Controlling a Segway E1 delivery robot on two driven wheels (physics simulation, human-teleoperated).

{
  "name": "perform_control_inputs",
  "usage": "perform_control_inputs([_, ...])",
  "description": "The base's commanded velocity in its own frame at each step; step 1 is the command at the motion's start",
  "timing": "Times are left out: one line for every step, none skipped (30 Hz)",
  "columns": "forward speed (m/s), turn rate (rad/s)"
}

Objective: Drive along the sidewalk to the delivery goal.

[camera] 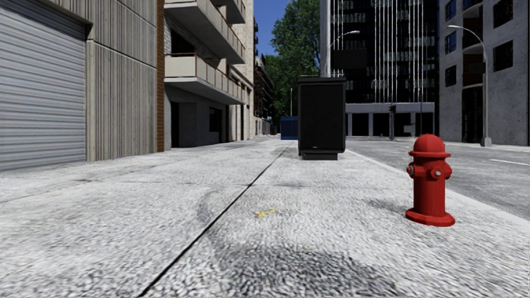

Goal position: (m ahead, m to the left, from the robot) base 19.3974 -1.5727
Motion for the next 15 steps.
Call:
perform_control_inputs([2.0, 0.46])
perform_control_inputs([2.0, 0.46])
perform_control_inputs([2.0, 0.46])
perform_control_inputs([2.0, 0.46])
perform_control_inputs([2.0, 0.46])
perform_control_inputs([2.0, 0.46])
perform_control_inputs([2.0, 0.46])
perform_control_inputs([2.0, 0.46])
perform_control_inputs([2.0, 0.46])
perform_control_inputs([2.0, 0.46])
perform_control_inputs([2.0, 0.46])
perform_control_inputs([2.0, 0.46])
perform_control_inputs([2.0, 0.46])
perform_control_inputs([2.0, 0.46])
perform_control_inputs([2.0, 0.43])
